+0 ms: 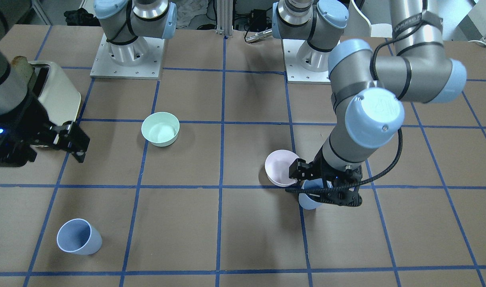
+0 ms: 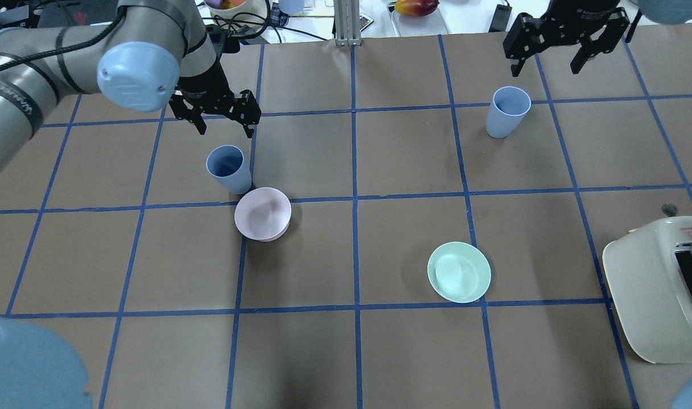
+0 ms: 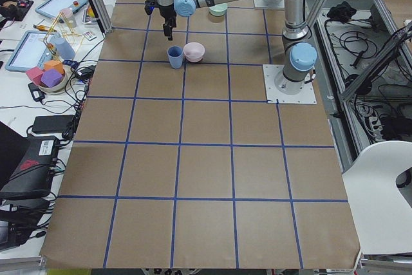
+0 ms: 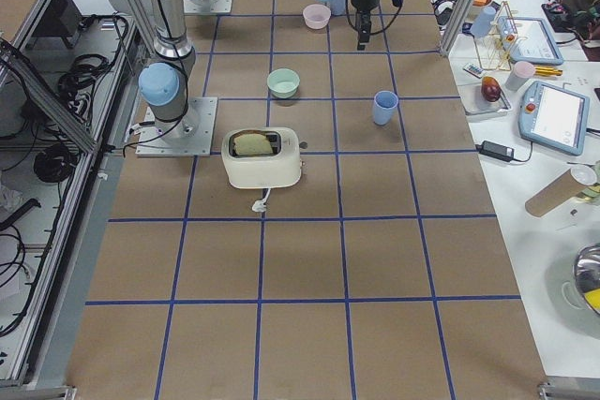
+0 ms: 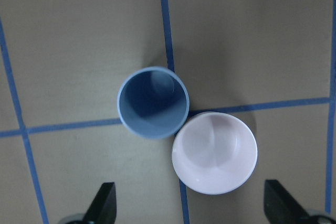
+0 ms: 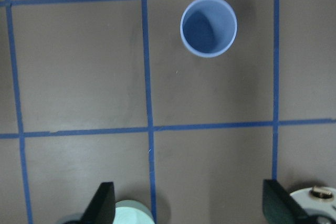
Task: Stack blue cups with both arms
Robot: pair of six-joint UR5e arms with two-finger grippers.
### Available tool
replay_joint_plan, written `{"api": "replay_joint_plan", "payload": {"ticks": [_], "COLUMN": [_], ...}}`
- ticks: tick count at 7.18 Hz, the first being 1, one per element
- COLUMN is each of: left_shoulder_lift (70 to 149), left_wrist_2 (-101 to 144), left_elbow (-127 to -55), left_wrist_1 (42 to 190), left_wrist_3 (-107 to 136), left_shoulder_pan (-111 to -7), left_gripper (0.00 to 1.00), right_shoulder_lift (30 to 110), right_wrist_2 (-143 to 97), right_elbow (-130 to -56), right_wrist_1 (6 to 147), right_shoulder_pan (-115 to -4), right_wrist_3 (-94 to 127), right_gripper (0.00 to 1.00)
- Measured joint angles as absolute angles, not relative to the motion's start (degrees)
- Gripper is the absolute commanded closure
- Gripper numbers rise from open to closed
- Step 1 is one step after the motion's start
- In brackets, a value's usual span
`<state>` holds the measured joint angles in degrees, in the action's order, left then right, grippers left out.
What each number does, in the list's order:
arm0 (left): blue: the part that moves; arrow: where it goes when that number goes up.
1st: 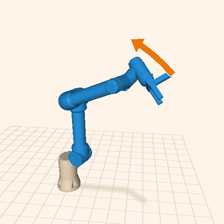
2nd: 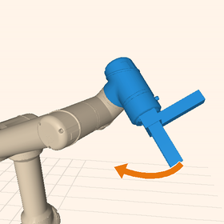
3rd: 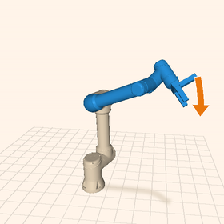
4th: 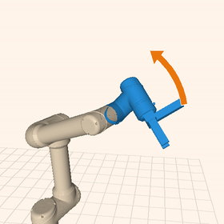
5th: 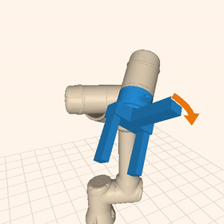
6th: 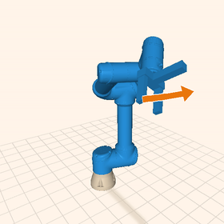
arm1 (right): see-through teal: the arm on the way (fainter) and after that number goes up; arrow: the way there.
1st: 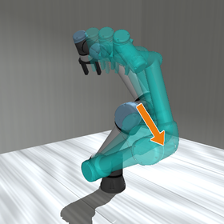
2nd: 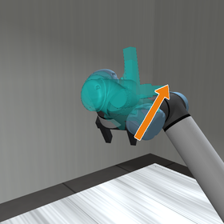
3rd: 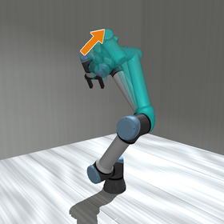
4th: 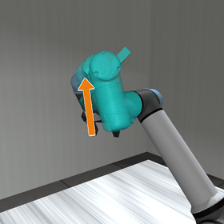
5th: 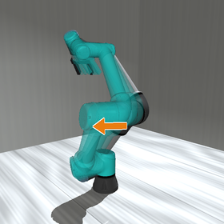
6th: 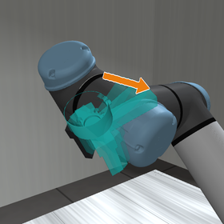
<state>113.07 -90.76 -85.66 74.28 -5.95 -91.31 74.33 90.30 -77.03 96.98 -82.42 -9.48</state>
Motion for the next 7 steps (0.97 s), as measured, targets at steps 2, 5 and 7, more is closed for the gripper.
{"api": "replay_joint_plan", "payload": {"ticks": [2,5,7], "left_shoulder_lift": [116.57,117.44,117.43], "left_wrist_2": [-90.62,-90.79,-90.95], "left_elbow": [-87.02,-90.51,-90.36], "left_wrist_1": [72.06,69.45,68.48], "left_wrist_3": [-4.82,-4.97,-5.62], "left_shoulder_pan": [-91.37,-91.4,-91.39], "left_gripper": [0.29,1.0,1.0], "right_shoulder_lift": [65.12,54.51,52.97], "right_wrist_2": [90.98,91.35,91.21], "right_elbow": [-69.92,-64.79,-66.12], "right_wrist_1": [100.53,99.95,96.42], "right_shoulder_pan": [-80.32,-79.79,-79.78], "right_wrist_3": [-14.83,-15.19,-15.39], "right_gripper": [0.0,0.0,0.0]}}
